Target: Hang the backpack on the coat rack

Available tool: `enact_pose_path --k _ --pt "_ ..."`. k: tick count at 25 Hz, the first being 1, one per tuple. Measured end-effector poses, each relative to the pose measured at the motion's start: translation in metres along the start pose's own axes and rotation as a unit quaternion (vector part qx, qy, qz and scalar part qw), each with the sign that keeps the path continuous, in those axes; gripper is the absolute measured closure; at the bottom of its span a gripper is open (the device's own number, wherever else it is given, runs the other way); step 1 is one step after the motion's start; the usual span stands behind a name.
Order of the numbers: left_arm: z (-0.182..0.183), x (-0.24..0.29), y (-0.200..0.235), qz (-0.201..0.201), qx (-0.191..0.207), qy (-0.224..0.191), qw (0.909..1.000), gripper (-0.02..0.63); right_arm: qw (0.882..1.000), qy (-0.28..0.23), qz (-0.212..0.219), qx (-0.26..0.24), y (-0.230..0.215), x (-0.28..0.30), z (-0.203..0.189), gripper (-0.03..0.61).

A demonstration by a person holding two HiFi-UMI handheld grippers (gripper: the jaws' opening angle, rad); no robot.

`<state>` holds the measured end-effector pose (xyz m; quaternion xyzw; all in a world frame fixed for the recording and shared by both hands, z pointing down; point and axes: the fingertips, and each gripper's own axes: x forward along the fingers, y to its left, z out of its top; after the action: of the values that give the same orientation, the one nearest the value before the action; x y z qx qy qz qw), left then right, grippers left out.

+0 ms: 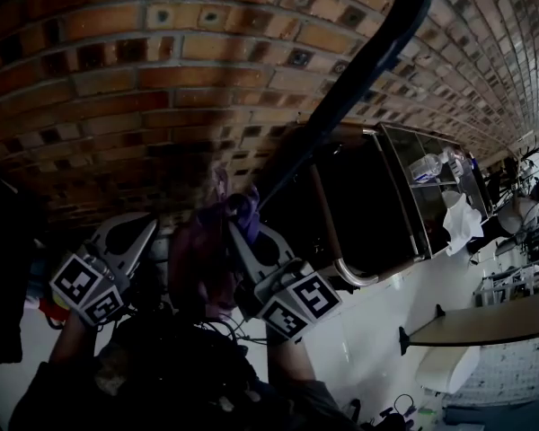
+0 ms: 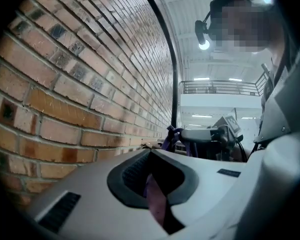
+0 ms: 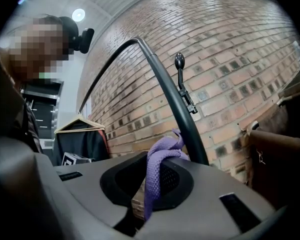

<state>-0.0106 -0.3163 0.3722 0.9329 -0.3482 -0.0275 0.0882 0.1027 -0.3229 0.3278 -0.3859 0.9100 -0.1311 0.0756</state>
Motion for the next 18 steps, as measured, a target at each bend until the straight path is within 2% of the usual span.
enact_pose_path --k 8,14,18 --pt "-0.009 -0.008 -0.002 0.002 -0.004 0.005 1.0000 0.588 0.999 0.032 -0.008 -0.035 -0.005 -0.007 -0.031 0.554" --pt "-0.019 -0.012 -0.010 0.001 -0.007 0.016 0.9998 0.588 0.989 0.056 -0.040 -0.129 -0.013 -0.007 -0.048 0.546" --pt "-0.018 -0.012 -0.018 -0.002 -0.008 0.012 0.9999 0.588 0.990 0.064 -0.043 -0.119 -0.016 -0.009 -0.055 0.540"
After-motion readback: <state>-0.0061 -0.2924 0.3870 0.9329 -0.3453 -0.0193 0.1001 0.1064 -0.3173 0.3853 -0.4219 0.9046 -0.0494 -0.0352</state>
